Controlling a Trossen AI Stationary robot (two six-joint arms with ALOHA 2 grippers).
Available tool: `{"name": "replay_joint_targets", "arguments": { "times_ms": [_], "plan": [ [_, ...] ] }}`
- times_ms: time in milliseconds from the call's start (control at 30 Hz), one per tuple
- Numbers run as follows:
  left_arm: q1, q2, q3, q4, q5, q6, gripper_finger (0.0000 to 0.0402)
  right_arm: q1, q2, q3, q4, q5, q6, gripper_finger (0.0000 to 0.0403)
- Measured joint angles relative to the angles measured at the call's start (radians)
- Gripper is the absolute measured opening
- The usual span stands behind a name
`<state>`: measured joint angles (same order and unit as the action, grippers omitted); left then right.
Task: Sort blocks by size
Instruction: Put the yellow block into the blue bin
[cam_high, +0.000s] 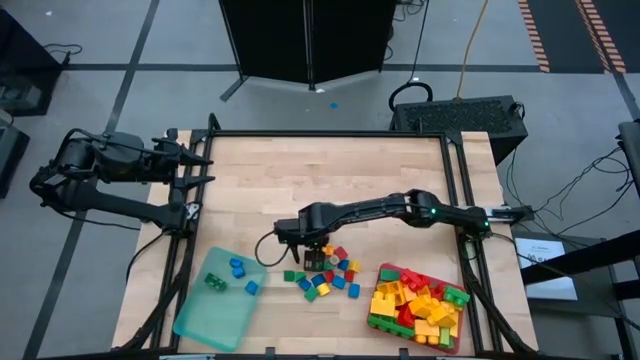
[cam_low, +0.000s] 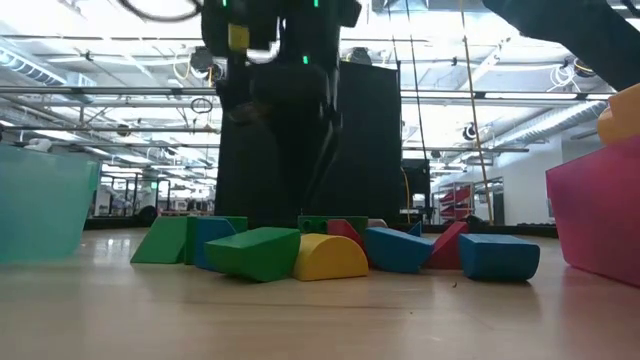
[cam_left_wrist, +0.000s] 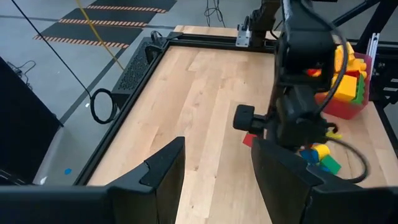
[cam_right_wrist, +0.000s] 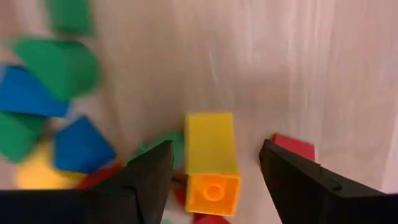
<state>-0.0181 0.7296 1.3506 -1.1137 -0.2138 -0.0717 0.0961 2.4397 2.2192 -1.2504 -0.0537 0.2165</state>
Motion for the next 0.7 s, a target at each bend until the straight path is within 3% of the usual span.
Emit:
{"name": "replay_joint_targets", "arguments": {
  "times_ms": [267,500,600,700],
  "plan": [
    [0.000,0.000,0.000,0.000,0.000,0.000,0.0187,-0.003,-0.004,-0.149,0.101,0.003,0.003,0.0233],
    [0.000,0.000,0.000,0.001,-0.002,0.001,0.0187,-0.001,-0.005,-0.182,0.152,0.005,0.006,0.0228],
    [0.000,0.000,0.000,0.001,-0.005,0.001,0.0187,-0.002,-0.005,-0.183,0.154,0.020,0.002,0.0202],
    [0.000,0.000,0.000,0.002,-0.008,0.001,0.0187,-0.001,-0.004,-0.183,0.167,0.031,-0.013,0.0149]
  ]
}}
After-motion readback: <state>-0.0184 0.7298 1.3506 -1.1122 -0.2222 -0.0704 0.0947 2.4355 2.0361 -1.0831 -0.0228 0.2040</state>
